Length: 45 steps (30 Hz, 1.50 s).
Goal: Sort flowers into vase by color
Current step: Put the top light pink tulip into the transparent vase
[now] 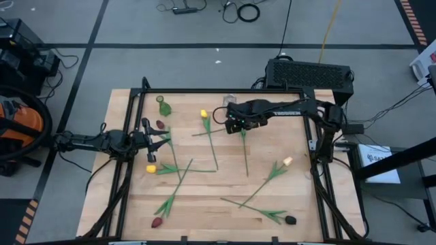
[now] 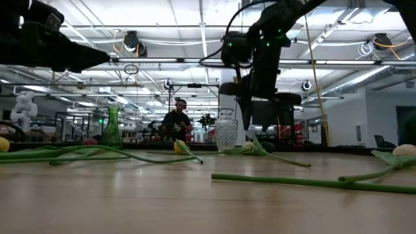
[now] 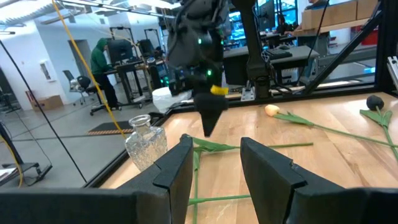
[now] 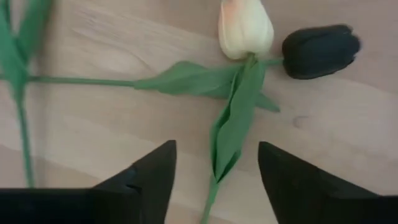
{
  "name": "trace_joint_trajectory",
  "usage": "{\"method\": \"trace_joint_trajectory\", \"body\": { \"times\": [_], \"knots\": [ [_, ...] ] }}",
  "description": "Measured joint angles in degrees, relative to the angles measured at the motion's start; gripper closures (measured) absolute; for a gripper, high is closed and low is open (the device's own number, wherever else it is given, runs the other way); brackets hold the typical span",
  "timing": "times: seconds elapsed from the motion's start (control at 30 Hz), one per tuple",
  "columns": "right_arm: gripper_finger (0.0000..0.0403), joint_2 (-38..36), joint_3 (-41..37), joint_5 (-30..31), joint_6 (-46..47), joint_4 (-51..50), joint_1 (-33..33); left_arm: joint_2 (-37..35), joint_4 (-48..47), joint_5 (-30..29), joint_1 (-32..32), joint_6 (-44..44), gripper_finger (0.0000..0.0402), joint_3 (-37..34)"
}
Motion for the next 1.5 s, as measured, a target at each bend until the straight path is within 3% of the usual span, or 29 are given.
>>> {"method": "trace_joint_trajectory", "body": {
  "times": [0.17, 0.37, 0.53, 0.73, 0.83, 1.1, 1.27, 1.5],
  "knots": [
    [0.0155, 3.56, 0.0, -1.7, -0.95, -2.05, -0.32, 0.0, 0.0, 0.0, 0.0, 0.0, 0.0258, 0.0],
    [0.0174, 8.38, 0.09, -3.33, -2.98, -0.5, -0.6, 0.0, 0.0, 0.0, 0.0, 0.0, 0.0258, 0.0],
    [0.0241, 10.3, 0.37, -3.35, -3.92, 0.67, -0.61, 0.0, 0.0, 0.02, 0.0, 0.0, 0.0258, 0.0],
    [0.0377, 9.39, 0.26, -3.43, -5.27, 0.98, -0.54, 0.0, 0.0, 0.0, 0.0, 0.0, 0.0258, 0.0],
    [0.039, 7.84, -0.09, -2.85, -6.29, 0.33, -0.6, 0.0, 0.0, 0.02, -0.01, 0.0, 0.0258, 0.0],
    [0.0398, -3.42, -0.17, 3.75, -5.21, -8.83, -0.11, 0.0, 0.0, 0.02, 0.0, 0.0, 0.0258, 0.0],
    [0.0397, -13.31, -0.11, 6.6, -5.07, -9.29, 0.2, 0.0, 0.0, 0.01, -0.01, 0.0, 0.0258, 0.0],
    [0.0399, -23.86, -0.03, 21.33, -9.84, 0.84, 0.2, 0.0, 0.0, 0.01, -0.01, 0.01, 0.0258, 0.0]
  ]
}}
